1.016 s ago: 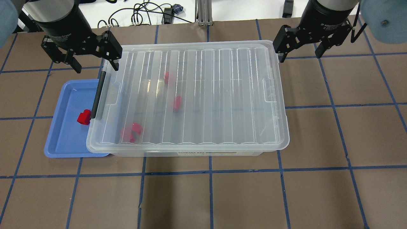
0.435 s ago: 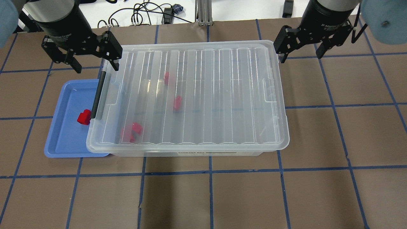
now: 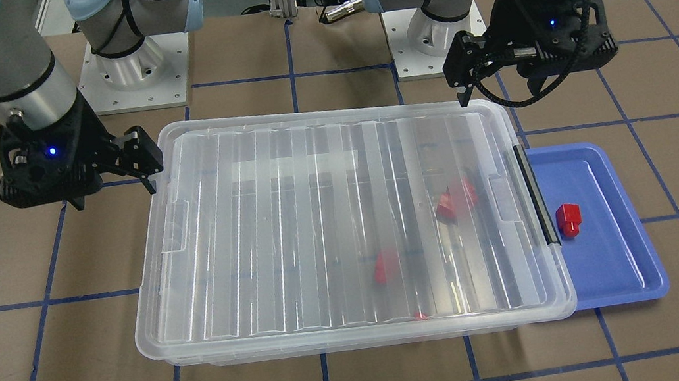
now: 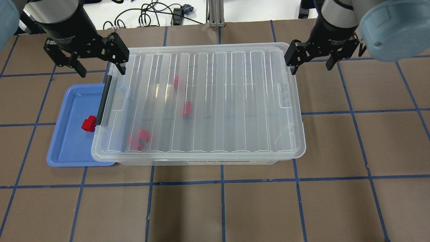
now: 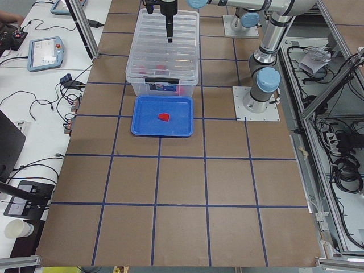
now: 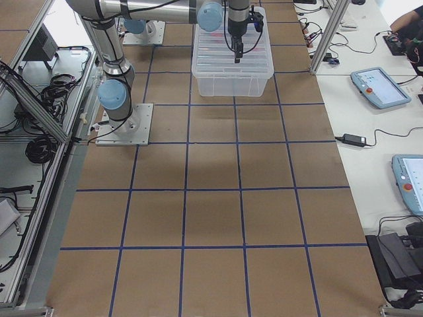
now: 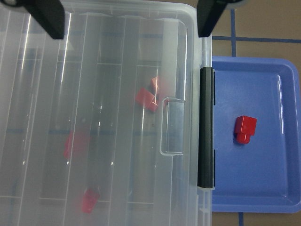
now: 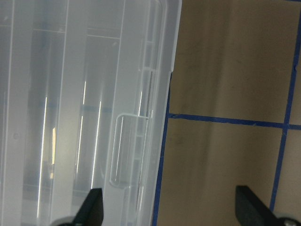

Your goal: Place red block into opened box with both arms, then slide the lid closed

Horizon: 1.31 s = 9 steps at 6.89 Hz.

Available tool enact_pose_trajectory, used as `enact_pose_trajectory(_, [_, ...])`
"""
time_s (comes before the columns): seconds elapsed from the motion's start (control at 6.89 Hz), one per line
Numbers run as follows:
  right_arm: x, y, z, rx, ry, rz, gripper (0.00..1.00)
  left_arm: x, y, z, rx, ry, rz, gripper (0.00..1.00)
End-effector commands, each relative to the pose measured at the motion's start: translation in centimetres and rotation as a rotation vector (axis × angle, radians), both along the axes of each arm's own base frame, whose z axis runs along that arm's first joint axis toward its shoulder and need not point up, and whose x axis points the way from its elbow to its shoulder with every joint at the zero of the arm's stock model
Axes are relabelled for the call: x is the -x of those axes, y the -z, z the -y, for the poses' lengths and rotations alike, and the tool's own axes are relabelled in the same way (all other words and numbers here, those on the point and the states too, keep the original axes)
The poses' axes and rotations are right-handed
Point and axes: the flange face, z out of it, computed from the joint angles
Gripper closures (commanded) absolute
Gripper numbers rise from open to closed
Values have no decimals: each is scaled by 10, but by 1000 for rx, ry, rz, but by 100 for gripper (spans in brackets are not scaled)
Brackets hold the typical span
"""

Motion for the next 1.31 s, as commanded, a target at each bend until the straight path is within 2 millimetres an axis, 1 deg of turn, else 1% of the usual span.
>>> enact_pose_trajectory(0.0, [1, 63, 3, -10, -7, -6, 0, 0, 0, 0, 0, 0, 0, 0])
enact_pose_trajectory(0.15, [1, 74, 6, -21, -6, -7, 0, 0, 0, 0, 0, 0, 0, 0])
enact_pose_trajectory(0.44, [5, 85, 8, -24, -7, -37, 0, 0, 0, 0, 0, 0, 0, 0])
enact_pose_trajectory(1.02, [20, 90, 11, -31, -5, -190, 0, 0, -1, -1, 1, 0, 0, 0])
enact_pose_trajectory(1.16, [29, 88, 12, -29, 3, -246, 0, 0, 0, 0, 0, 2, 1, 0])
